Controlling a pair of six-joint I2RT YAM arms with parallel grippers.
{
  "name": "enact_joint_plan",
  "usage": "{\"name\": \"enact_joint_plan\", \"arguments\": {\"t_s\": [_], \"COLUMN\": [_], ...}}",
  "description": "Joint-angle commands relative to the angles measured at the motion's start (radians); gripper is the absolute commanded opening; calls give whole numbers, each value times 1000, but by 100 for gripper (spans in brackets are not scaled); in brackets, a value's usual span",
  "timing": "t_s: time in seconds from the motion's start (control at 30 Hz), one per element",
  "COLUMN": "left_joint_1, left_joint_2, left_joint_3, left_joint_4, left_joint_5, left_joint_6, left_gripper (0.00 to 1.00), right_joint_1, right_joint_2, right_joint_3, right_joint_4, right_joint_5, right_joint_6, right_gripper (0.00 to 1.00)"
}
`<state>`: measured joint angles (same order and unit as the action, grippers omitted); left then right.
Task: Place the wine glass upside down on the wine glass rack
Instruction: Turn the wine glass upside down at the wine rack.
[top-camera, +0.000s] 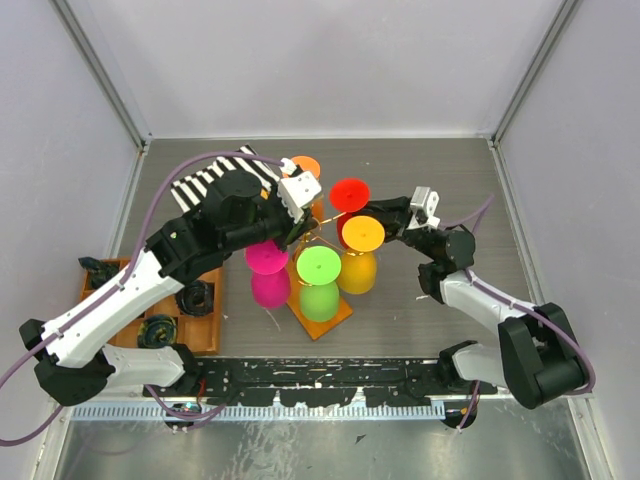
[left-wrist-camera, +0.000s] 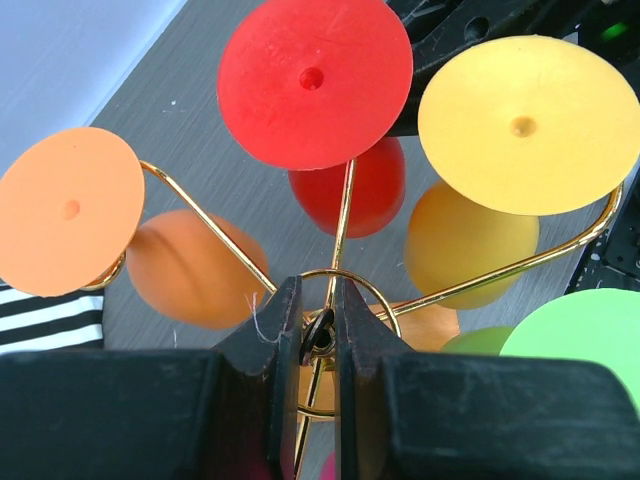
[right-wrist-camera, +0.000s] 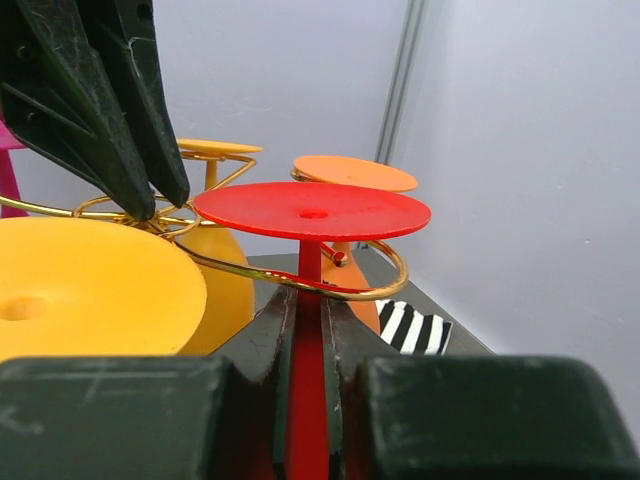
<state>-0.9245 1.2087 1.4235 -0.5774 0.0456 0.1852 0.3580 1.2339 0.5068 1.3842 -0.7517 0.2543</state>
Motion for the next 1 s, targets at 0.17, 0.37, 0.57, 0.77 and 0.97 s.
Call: {"name": "enact_joint_plan", "arguments": {"t_s": [0.17, 0.37, 0.57, 0.77, 0.97], "left_joint_1": [6, 7, 7, 7, 7], "left_joint_2": [-7, -6, -4, -5, -5], "left_joint_3": [-13, -13, -13, -14, -14], "left_joint_4": [18, 17, 17, 17, 16], "left_joint_5": [-22, -15, -13, -9, -1], "left_joint_6": [13, 13, 13, 11, 10], "left_gripper": [0, 0, 0, 0, 0], "right_joint_1": [2, 2, 2, 1, 1], "right_joint_2": [-41, -30, -4, 6, 32], "right_joint_3": [9, 24, 39, 55, 91], "right_joint_4": [-70, -105, -62, -95, -137], "right_joint_5": [84, 122, 130, 181, 169], "right_joint_6": [-91, -104, -64, -52, -53], "right_gripper": [1, 1, 1, 1, 1]}}
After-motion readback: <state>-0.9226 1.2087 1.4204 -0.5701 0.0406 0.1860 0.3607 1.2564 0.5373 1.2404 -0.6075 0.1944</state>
